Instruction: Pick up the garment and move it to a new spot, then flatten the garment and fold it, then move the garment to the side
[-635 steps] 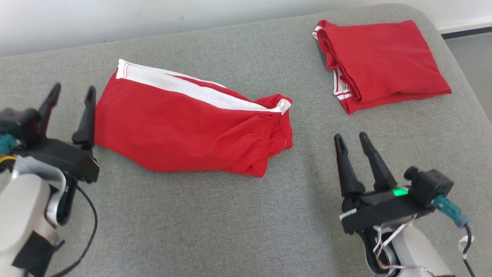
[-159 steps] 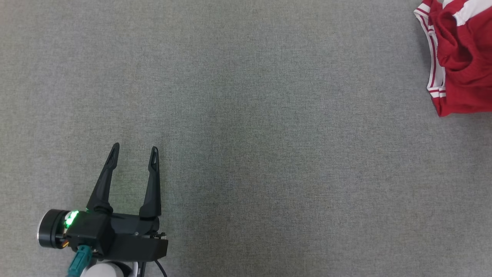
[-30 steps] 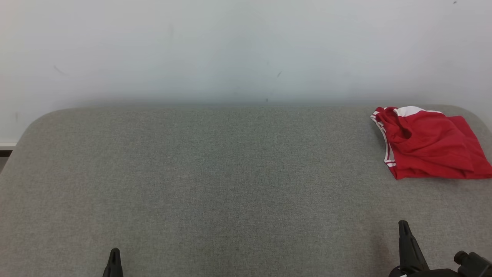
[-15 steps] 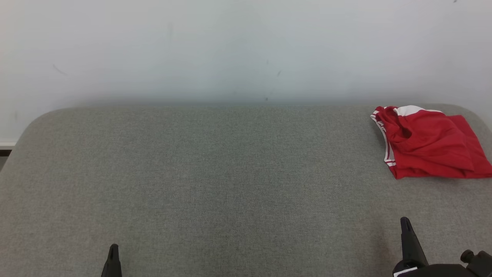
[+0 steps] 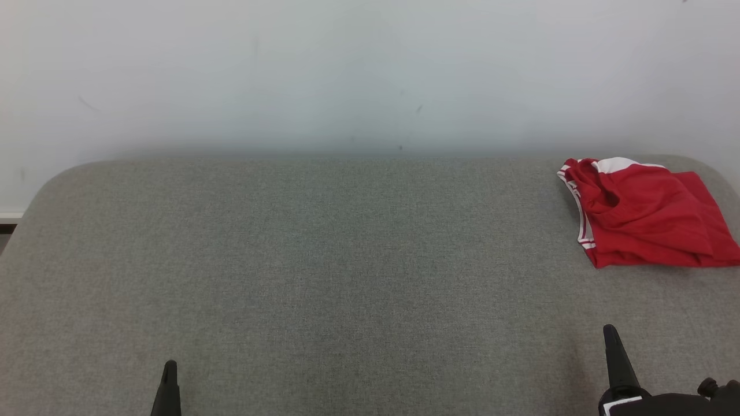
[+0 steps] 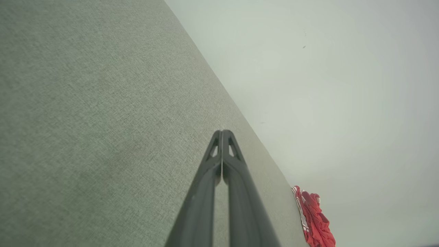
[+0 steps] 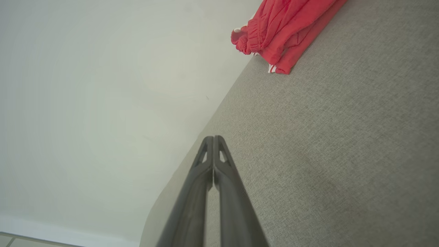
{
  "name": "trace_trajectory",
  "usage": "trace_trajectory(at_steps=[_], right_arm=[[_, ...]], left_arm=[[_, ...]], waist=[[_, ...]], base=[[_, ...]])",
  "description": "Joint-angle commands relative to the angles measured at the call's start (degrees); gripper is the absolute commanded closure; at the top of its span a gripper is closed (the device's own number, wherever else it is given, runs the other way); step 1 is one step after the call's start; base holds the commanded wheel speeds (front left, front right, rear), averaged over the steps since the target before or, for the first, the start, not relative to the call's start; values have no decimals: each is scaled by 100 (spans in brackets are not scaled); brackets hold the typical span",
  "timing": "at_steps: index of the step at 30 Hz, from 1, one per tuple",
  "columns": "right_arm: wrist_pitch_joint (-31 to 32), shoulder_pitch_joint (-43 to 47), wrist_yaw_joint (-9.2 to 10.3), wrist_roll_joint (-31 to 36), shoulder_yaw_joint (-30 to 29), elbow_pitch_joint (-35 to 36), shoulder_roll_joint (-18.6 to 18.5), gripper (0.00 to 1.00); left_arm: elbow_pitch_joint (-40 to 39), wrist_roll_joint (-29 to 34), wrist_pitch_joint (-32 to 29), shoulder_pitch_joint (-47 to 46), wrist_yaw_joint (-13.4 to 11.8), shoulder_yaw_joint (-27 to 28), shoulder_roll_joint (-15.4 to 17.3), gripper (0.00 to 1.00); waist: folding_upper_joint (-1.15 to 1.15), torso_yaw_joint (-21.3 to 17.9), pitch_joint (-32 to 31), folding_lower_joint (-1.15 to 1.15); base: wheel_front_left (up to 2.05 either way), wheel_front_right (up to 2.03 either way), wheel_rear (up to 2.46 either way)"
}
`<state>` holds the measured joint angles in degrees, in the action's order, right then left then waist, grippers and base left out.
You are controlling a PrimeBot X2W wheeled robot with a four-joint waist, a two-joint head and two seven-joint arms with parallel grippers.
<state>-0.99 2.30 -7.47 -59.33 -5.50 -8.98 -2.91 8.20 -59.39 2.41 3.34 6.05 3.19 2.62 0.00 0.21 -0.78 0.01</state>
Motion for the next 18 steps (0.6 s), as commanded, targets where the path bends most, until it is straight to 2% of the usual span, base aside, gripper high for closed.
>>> trace_trajectory(at_steps=[1,18], right_arm=[[43,-126,-2,-205,-28,57,-30,100],[306,-159,-3,-1241,-79,77,-36,100]], left_arm=[[-77,-179,-34,-131,22,21,26,100],[-96,-1207,-270,-218,38,53,30,100]], waist=[[0,0,2,-1],[0,-6,21,-1]], base=[[0,0,0],[0,0,0]])
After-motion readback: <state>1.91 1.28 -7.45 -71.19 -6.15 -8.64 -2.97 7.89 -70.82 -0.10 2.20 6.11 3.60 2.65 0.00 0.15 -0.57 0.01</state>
